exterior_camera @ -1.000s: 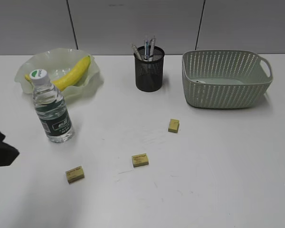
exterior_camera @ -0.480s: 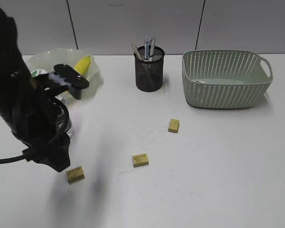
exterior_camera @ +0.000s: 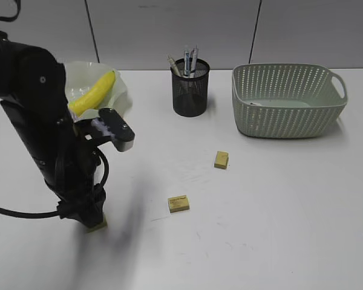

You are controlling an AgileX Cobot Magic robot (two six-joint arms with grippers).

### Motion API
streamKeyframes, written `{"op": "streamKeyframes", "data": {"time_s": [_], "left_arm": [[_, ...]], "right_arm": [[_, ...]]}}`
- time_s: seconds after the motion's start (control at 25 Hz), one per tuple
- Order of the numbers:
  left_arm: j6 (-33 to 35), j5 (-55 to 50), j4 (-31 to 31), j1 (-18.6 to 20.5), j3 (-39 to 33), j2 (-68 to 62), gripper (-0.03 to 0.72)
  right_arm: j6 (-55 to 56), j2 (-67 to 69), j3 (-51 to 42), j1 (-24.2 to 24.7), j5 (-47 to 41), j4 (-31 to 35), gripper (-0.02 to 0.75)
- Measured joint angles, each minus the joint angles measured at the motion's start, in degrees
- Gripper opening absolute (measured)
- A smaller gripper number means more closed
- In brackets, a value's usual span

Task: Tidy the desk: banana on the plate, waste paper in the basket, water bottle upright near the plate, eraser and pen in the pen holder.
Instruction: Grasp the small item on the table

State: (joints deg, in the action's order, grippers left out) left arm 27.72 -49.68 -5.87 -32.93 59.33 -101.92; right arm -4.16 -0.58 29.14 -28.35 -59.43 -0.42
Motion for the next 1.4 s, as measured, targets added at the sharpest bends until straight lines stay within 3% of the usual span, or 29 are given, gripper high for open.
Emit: {"op": "streamKeyframes", "data": {"time_s": [0.76, 1.2, 1.32, 1.4], "left_arm": [[0.6, 9.2, 2.0, 0.0, 0.0, -6.8, 0.456], [0.7, 7.5, 3.5, 0.0, 0.6, -9.4, 0.452], [0.7, 7.5, 4.7, -0.1, 0.7, -9.6, 0.379], [0.7, 7.4, 5.3, -0.1, 0.9, -9.7, 0.262]], "right_arm": [[0.0, 0.0, 0.0, 0.0, 0.0, -0.1, 0.412], [0.0, 0.0, 0.0, 0.0, 0.0, -0.1, 0.412], [0.0, 0.0, 0.0, 0.0, 0.0, -0.1, 0.412], [0.0, 0.0, 0.0, 0.0, 0.0, -0.1, 0.412]]}}
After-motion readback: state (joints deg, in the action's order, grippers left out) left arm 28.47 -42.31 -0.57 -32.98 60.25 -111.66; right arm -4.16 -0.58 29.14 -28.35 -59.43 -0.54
